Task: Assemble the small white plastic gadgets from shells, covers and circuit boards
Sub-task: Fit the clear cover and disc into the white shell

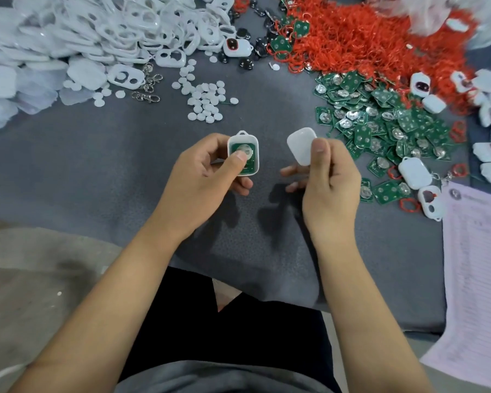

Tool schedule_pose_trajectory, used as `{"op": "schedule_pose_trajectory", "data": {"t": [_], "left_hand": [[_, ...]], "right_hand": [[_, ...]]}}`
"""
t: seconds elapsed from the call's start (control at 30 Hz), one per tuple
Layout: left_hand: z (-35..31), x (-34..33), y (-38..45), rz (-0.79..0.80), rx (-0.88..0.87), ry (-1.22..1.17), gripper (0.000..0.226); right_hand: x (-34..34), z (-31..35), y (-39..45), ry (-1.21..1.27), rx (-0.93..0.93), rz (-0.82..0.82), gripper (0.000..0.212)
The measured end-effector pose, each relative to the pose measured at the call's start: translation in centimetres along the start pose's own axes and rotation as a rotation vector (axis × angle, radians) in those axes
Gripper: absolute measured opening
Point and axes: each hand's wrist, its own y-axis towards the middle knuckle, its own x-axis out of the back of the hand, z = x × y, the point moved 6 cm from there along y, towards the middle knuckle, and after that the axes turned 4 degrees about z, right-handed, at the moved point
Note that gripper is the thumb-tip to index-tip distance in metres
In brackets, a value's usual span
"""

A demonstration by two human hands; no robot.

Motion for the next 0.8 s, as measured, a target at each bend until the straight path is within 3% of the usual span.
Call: {"op": "schedule_pose_trajectory", "data": {"t": [0.13,0.27,0.47,0.63,0.8], "left_hand": [[0.0,-0.1,0.0,0.008,-0.004,-0.038,0.012],[-0.2,-0.2,-0.1,0.025,-0.031,-0.049,0.014],[-0.2,-0.2,0.0,0.035,-0.051,-0.008,0.016],[0.0,-0.3,0.1,0.047,-0.042,-0.030,0.021],[-0.2,-0.3,0.0,0.060,-0.013,-0.112,0.029]], "right_hand": [[-0.4,-0.1,-0.1,0.200,-0.072,0.023,0.016],[-0.5,-0.2,-0.3,0.170,-0.063,0.062,0.010],[-0.3,0.5,-0.4,-0.064,0.101,0.084,0.004],[-1.0,0.2,-0.5,0.116,0.055,0.132,0.014],[-0.9,-0.2,-0.3,0.152,0.005,0.123,0.008]]}}
